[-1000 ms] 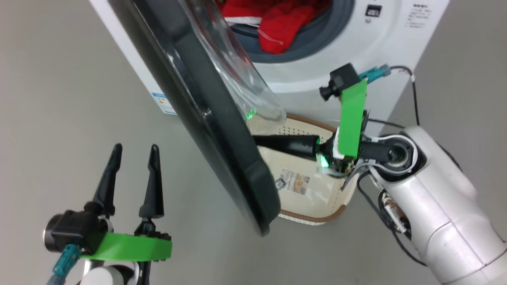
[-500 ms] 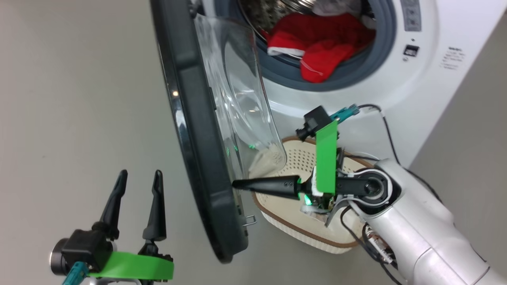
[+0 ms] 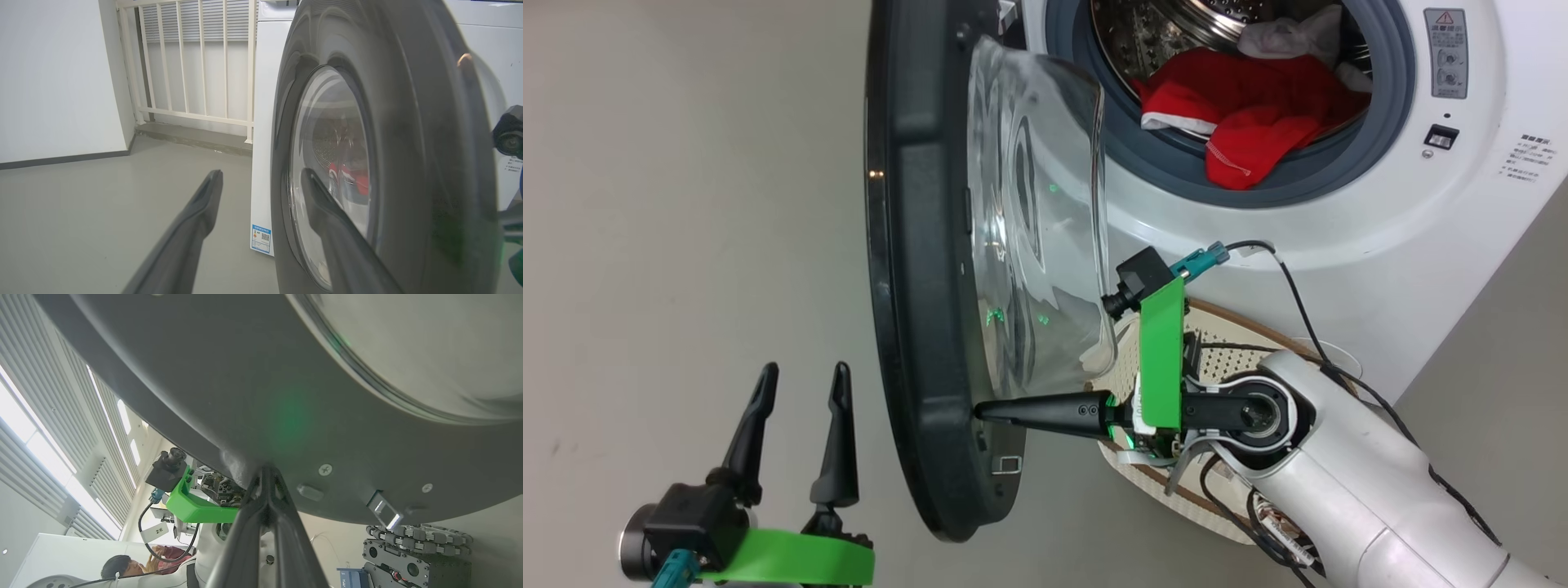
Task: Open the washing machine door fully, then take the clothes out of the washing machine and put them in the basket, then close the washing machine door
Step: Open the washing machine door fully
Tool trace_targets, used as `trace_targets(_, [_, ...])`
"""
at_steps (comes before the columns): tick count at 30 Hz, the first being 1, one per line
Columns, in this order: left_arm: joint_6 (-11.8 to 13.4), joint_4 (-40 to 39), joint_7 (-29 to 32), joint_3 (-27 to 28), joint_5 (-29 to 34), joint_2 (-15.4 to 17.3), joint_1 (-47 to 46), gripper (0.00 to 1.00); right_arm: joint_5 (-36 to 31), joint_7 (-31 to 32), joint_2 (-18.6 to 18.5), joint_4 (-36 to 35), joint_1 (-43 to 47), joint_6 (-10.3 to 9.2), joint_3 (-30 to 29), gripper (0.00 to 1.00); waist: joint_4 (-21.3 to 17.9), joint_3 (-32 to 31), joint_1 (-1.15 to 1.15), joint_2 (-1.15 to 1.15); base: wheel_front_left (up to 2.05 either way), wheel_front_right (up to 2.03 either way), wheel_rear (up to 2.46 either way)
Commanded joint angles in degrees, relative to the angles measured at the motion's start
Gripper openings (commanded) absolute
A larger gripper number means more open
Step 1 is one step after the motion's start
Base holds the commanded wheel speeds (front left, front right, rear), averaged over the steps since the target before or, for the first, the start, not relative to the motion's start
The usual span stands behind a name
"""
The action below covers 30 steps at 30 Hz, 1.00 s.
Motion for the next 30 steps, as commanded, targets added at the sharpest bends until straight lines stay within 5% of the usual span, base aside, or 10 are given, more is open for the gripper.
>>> trace_targets(1, [0.6, -1.6, -0.3, 2.0, -0.5, 1.0, -0.5, 1.00, 0.5, -0.5, 1.8, -1.3, -1.4, 0.45, 0.6, 0.00, 0.1, 0.2, 0.00, 0.00, 0.00, 0.00, 0.00])
trace_targets(12, [0.5, -0.9, -0.3, 1.6, -0.1, 1.0, -0.1, 1.00, -1.9, -1.8, 1.7, -1.2, -0.5, 0.45, -1.4, 0.05, -0.6, -1.0, 0.00, 0.00, 0.00, 0.00, 0.00])
trace_targets(13, [0.4, -0.9, -0.3, 1.7, 0.0, 1.0, 0.0, 1.00, -2.5, -2.5, 1.5, -1.6, -0.1, 0.45, -2.3, 0.25, -0.7, -1.2, 0.00, 0.00, 0.00, 0.00, 0.00])
trace_targets(14, [0.3, -0.8, -0.3, 1.7, 0.0, 1.0, 0.0, 1.00, -3.4, -3.4, 1.0, -2.2, 0.3, 0.45, -3.2, 0.69, -0.7, -1.2, 0.00, 0.00, 0.00, 0.00, 0.00])
trace_targets(15, [0.3, -0.8, -0.3, 1.7, 0.0, 1.0, 0.1, 1.00, -4.7, -4.6, 0.4, -2.9, 0.8, 0.45, -3.9, 1.00, -0.8, -1.3, 0.00, 0.00, 0.00, 0.00, 0.00])
trace_targets(24, [0.0, -0.5, -0.3, 2.3, 0.0, 1.0, 1.1, 1.00, -23.2, -26.2, -6.5, -9.5, 7.3, 0.45, -5.6, 1.00, -1.7, -1.8, 0.00, 0.00, 0.00, 0.00, 0.00])
trace_targets(30, [-0.1, -0.7, -0.3, 2.8, 0.1, 1.0, 1.3, 1.00, -34.7, -40.3, -10.0, -7.5, 10.0, 0.45, -2.5, 1.00, -2.4, -1.6, 0.00, 0.00, 0.00, 0.00, 0.00])
